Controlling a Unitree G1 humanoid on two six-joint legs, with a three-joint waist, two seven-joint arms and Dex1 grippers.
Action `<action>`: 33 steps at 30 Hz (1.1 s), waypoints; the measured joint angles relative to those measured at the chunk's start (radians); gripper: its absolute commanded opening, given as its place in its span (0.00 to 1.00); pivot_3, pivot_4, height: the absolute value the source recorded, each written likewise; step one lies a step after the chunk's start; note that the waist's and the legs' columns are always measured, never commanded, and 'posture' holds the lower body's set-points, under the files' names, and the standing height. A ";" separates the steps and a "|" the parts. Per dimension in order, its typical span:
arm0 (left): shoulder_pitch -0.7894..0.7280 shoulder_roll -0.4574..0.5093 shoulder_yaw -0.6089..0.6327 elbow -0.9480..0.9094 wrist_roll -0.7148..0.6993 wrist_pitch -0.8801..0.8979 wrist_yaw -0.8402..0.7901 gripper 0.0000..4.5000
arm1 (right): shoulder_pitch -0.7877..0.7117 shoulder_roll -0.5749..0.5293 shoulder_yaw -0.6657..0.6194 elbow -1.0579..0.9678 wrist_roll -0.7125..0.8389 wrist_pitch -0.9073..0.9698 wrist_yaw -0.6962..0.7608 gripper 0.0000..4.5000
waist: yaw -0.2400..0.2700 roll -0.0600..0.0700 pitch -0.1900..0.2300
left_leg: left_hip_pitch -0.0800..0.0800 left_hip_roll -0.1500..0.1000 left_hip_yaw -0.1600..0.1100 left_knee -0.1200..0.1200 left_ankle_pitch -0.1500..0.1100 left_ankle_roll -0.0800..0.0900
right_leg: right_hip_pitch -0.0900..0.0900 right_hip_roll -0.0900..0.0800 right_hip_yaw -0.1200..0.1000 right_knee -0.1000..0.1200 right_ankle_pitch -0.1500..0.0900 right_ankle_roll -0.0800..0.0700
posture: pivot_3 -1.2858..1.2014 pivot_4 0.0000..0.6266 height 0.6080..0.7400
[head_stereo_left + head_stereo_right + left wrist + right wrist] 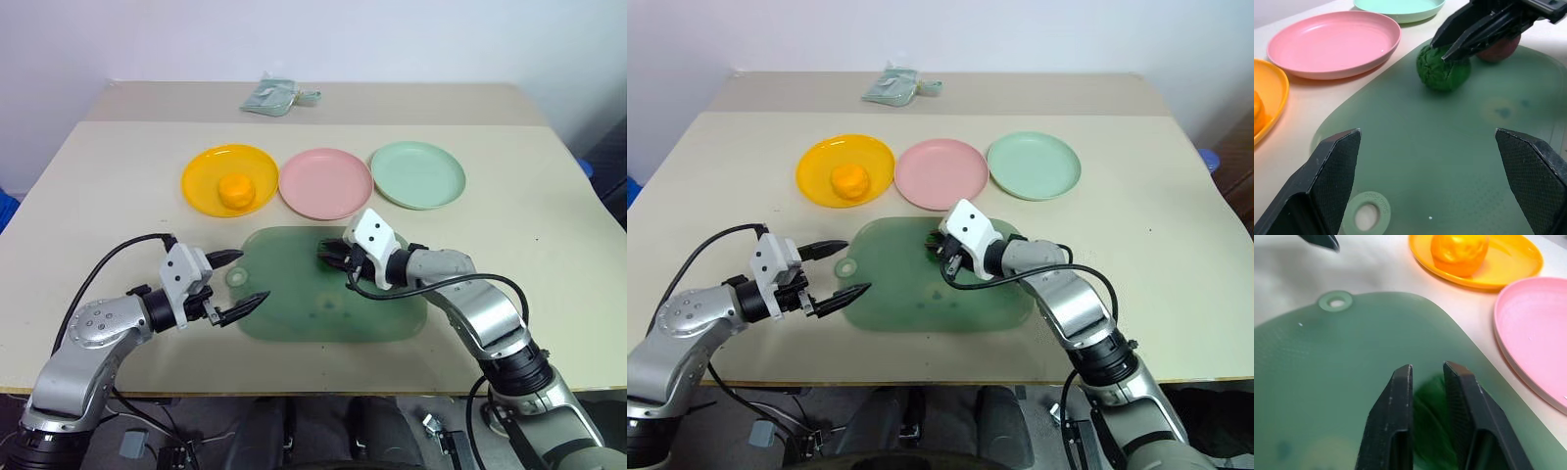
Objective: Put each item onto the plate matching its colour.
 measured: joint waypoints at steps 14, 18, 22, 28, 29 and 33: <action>-0.002 -0.015 -0.018 0.001 0.002 -0.004 -0.003 1.00 | -0.110 -0.018 -0.061 -0.001 0.073 0.148 0.017 1.00 | -0.003 0.000 0.000 | -0.001 0.000 0.001 -0.001 0.000 0.001 | -0.001 0.000 0.000 0.001 0.000 0.000 | 0.52 0.24 1.00; 0.005 -0.014 -0.012 0.005 0.003 -0.009 -0.004 1.00 | -0.094 -0.002 0.003 -0.002 0.033 0.178 -0.022 1.00 | -0.006 0.000 0.000 | -0.001 0.000 0.001 -0.001 0.000 0.001 | -0.001 0.000 0.000 0.000 0.000 0.000 | 0.52 0.24 1.00; 0.007 -0.014 -0.010 0.010 0.005 -0.012 -0.004 1.00 | -0.094 0.016 0.022 0.028 -0.004 0.213 -0.063 1.00 | -0.004 0.000 0.000 | -0.001 0.000 0.000 -0.001 0.000 0.001 | -0.001 0.000 0.000 0.000 0.000 0.000 | 0.52 0.24 1.00; 0.006 -0.015 -0.010 0.016 0.006 -0.019 -0.004 1.00 | -0.094 0.030 0.041 0.050 -0.024 0.239 -0.088 0.59 | -0.006 0.000 0.000 | -0.001 0.000 0.001 -0.001 0.000 0.001 | -0.001 0.000 0.000 0.000 0.000 0.000 | 0.52 0.24 1.00; 0.006 -0.015 -0.010 0.017 0.006 -0.023 -0.004 1.00 | -0.095 0.030 0.041 0.049 -0.025 0.239 -0.089 0.50 | -0.006 0.000 0.000 | -0.001 0.000 0.001 -0.001 0.000 0.001 | -0.001 0.000 0.000 0.000 0.000 0.000 | 0.52 0.24 1.00; 0.007 -0.015 -0.010 0.025 0.006 -0.028 -0.004 1.00 | -0.103 0.044 0.034 0.046 -0.022 0.253 -0.097 0.46 | -0.007 0.000 0.000 | -0.001 0.000 0.001 -0.001 0.000 0.001 | -0.001 0.000 0.000 0.000 0.000 0.000 | 0.52 0.24 1.00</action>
